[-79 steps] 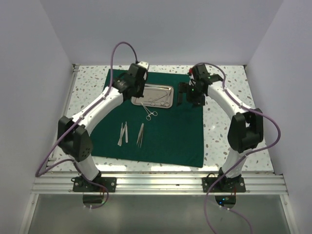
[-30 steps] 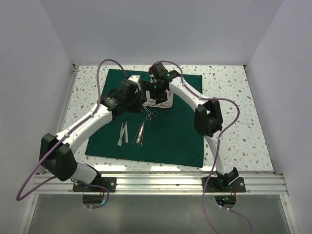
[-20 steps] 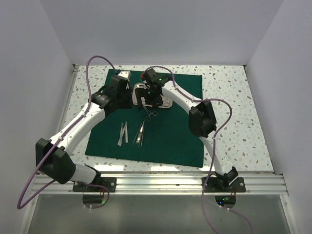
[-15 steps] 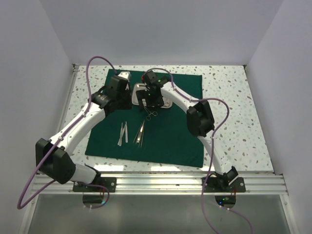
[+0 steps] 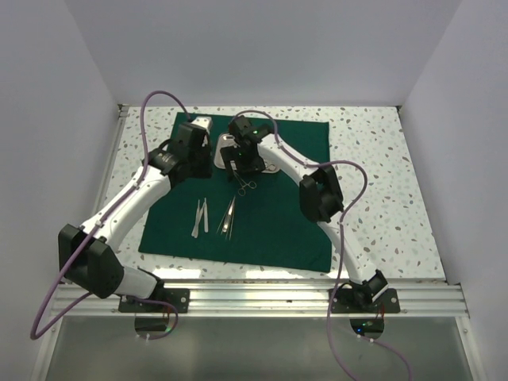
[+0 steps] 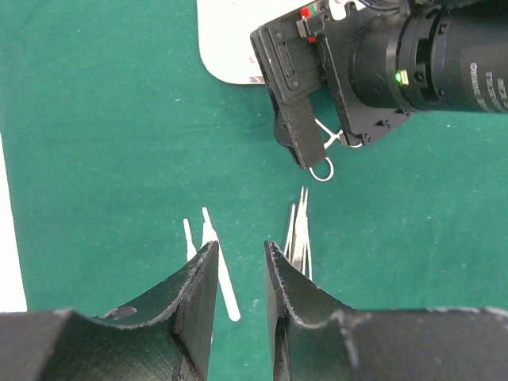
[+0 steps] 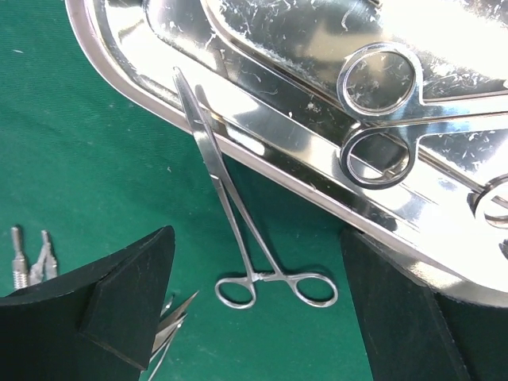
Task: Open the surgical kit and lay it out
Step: Pick up the medical item from the container.
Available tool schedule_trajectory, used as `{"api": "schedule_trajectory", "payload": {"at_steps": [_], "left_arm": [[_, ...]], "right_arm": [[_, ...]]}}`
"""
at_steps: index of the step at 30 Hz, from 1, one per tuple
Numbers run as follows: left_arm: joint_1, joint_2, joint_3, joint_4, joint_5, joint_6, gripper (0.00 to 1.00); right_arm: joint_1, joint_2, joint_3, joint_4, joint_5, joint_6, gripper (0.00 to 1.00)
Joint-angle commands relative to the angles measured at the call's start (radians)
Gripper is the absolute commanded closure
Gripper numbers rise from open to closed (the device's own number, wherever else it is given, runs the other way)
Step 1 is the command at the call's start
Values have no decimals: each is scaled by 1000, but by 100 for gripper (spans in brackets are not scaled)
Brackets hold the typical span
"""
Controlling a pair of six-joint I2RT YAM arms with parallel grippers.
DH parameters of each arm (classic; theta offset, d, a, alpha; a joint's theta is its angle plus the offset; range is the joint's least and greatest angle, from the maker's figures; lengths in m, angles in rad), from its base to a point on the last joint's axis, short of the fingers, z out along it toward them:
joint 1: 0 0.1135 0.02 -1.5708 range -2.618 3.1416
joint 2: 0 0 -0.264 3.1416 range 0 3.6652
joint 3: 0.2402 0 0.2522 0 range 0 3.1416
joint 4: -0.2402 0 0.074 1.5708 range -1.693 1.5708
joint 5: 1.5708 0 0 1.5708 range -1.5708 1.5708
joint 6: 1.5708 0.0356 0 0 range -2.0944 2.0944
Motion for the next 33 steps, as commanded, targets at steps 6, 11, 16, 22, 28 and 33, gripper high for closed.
{"api": "schedule_trajectory", "payload": {"at_steps": [6, 11, 16, 22, 28, 33], "left_arm": [[24, 15, -18, 34, -6, 48, 69], [33, 15, -45, 46, 5, 54, 69], [39, 13, -61, 57, 10, 67, 70], [42, 24, -59, 65, 25, 76, 71], [42, 30, -44, 66, 40, 73, 72], [42, 34, -33, 69, 44, 68, 72]], "right_arm": [[52, 46, 8, -50, 149, -58, 34], [69, 53, -9, -64, 178, -60, 62], [82, 59, -15, -79, 195, -60, 89], [85, 35, -10, -103, 249, -80, 94], [69, -65, -51, -108, 313, -93, 99], [65, -195, -183, -87, 350, -98, 100]]}}
